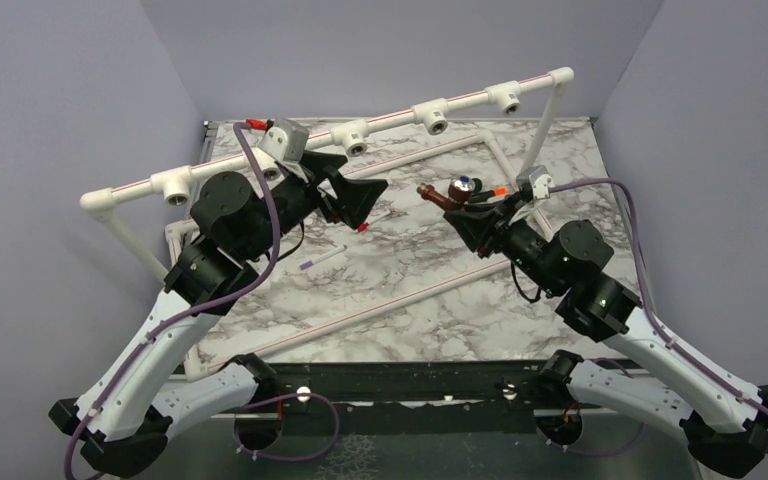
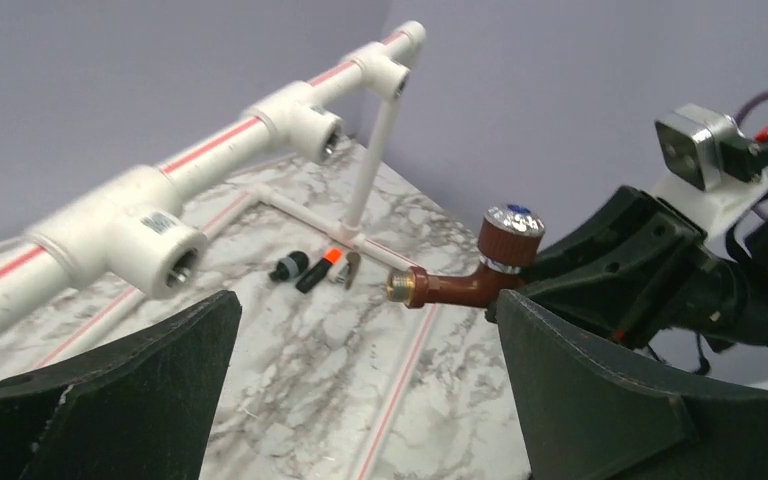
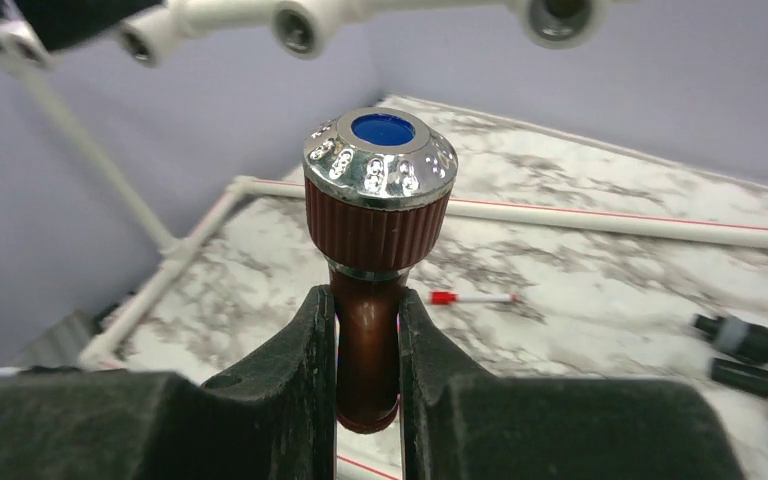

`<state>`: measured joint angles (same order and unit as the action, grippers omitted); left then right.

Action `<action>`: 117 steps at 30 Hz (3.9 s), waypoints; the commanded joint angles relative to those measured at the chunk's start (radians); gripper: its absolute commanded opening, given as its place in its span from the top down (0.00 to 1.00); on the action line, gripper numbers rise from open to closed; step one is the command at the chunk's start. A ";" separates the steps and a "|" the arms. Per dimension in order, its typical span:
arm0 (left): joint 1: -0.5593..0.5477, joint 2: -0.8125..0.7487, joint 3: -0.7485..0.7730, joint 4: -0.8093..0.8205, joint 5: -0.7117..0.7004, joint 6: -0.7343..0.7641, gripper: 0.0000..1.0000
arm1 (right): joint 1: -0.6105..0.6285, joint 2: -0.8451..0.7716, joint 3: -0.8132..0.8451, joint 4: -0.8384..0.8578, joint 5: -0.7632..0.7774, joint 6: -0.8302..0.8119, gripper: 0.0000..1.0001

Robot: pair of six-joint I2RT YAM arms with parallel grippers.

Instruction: Install the water faucets

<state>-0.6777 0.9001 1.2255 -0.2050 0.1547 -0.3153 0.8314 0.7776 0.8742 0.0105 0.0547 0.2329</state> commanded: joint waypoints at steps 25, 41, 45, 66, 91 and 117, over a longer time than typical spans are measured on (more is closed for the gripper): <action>0.059 0.344 0.240 0.017 -0.689 0.326 0.01 | -0.203 0.134 0.096 0.034 0.401 -0.686 0.99; 0.132 0.350 0.102 0.087 -0.722 0.341 0.01 | -0.690 0.114 0.008 0.197 -0.234 -0.328 0.99; 0.127 0.357 0.081 0.100 -0.724 0.349 0.01 | -0.721 0.114 -0.019 0.257 -0.311 -0.244 0.99; 0.100 0.377 0.053 0.106 -0.725 0.355 0.01 | -0.742 0.103 -0.063 0.368 -0.290 -0.161 0.99; 0.093 0.361 0.040 0.116 -0.728 0.367 0.01 | -0.744 0.167 -0.044 0.455 -0.307 -0.259 0.99; 0.091 0.349 0.040 0.112 -0.718 0.368 0.01 | -0.741 0.219 -0.028 0.461 -0.347 -0.304 0.99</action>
<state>-0.5781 1.2407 1.3102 0.0284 -0.5652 0.0574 0.0959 0.9798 0.8162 0.4370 -0.2657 -0.0643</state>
